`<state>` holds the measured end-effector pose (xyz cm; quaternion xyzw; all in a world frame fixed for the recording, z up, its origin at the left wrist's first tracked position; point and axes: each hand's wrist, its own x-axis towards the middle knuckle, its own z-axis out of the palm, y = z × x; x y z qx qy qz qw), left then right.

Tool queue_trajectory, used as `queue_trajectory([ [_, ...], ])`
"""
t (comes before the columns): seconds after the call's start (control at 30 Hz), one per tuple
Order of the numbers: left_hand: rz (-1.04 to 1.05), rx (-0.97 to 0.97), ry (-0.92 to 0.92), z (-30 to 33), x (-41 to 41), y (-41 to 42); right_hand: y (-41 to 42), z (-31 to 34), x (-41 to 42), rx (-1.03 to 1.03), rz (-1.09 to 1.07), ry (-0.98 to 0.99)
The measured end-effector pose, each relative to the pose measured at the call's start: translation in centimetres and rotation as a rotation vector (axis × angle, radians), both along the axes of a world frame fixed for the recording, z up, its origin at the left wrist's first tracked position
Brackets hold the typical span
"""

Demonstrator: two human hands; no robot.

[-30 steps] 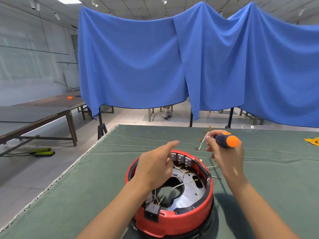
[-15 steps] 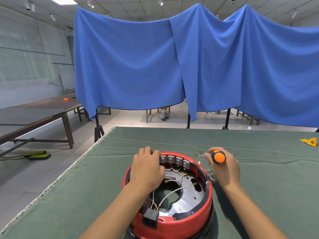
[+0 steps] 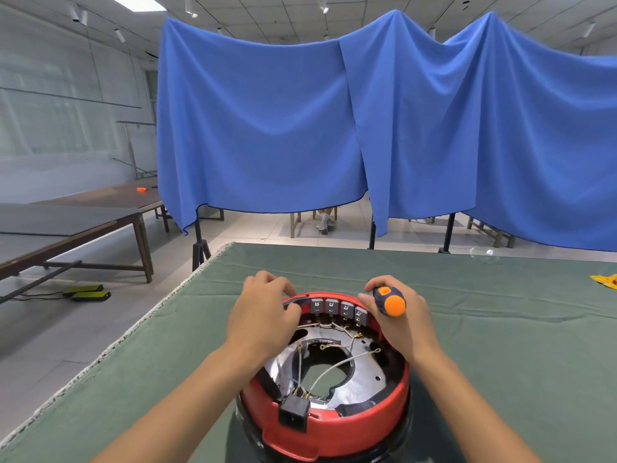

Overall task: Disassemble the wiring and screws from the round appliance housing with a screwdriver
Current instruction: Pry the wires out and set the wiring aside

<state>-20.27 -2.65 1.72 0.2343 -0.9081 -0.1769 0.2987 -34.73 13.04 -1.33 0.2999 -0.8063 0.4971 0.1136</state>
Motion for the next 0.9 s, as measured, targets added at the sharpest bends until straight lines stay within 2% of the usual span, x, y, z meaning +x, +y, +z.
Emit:
queue_trajectory([
  [0.13, 0.267, -0.113, -0.433, 0.4, 2.2, 0.0, 0.0, 0.2, 0.1, 0.072, -0.086, 0.038],
  [0.2, 0.286, -0.072, -0.507, 0.3, 2.7, 0.0, 0.2, 0.6, 0.3, 0.103, -0.110, 0.046],
  [0.33, 0.205, -0.066, -0.465, -0.6, 2.7, -0.9, 0.5, 1.6, 0.8, 0.250, -0.168, 0.071],
  [0.4, 0.178, -0.062, -0.416, -1.0, 2.7, -1.9, 0.8, 2.0, 1.0, 0.250, -0.158, 0.055],
  [0.67, -0.081, -0.152, -0.372, -0.2, 0.2, -4.6, 1.4, 2.9, 1.6, -0.218, 0.022, -0.119],
  [0.8, -0.197, -0.072, -0.342, 0.5, -1.5, -4.4, 1.5, 2.8, 1.4, -0.259, 0.061, -0.175],
  [0.9, -0.271, -0.082, -0.319, 0.5, -2.9, -2.8, 1.1, 2.5, 1.2, -0.269, 0.060, -0.217],
])
